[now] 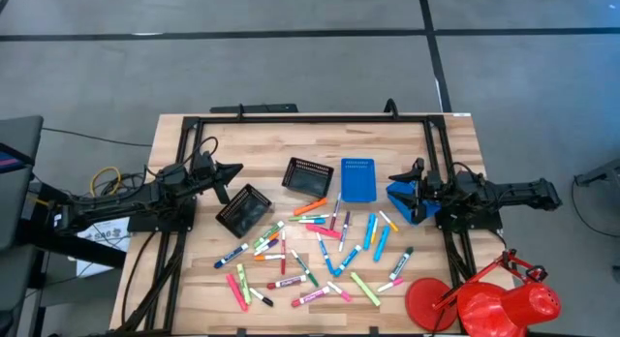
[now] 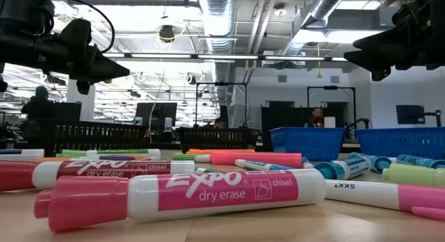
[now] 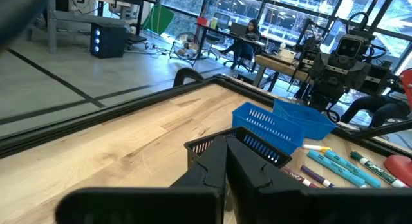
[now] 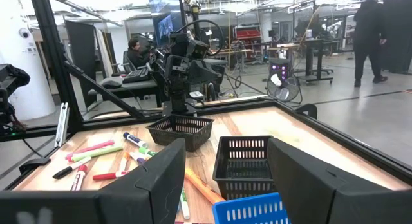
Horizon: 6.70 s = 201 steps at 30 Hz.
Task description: Pick & Place Markers
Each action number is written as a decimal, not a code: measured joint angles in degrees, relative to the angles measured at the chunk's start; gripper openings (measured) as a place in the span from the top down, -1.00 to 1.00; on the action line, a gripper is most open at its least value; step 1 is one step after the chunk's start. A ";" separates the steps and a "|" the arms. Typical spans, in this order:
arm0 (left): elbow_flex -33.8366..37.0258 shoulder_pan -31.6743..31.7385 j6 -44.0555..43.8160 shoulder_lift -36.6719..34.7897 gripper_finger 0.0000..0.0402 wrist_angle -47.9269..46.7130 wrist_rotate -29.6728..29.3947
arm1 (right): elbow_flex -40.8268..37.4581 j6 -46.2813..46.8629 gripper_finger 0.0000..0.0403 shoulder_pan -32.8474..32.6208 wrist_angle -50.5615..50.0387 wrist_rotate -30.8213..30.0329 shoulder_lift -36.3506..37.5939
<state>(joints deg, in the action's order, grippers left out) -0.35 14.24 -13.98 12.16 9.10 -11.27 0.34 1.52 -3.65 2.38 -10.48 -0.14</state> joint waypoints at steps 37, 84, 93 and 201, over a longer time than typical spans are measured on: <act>0.01 0.00 1.38 0.01 0.94 10.37 1.12 | -0.02 6.05 -0.04 0.00 6.18 -0.02 -0.02; -36.57 -22.63 4.66 51.21 0.44 -7.17 3.52 | 19.30 5.98 -0.04 -0.34 19.99 6.27 -43.90; -36.55 -24.57 3.28 62.67 0.44 -3.05 3.38 | 32.63 0.97 -0.04 -3.82 15.51 6.27 -69.13; -34.52 -28.60 -39.52 37.85 0.63 -61.85 -5.90 | 45.58 -0.48 -0.04 -3.73 -1.98 5.95 -82.55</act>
<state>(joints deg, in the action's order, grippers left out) -34.87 -14.36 -53.50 50.01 -52.75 -17.17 45.91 1.04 -7.38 0.40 -4.53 -82.70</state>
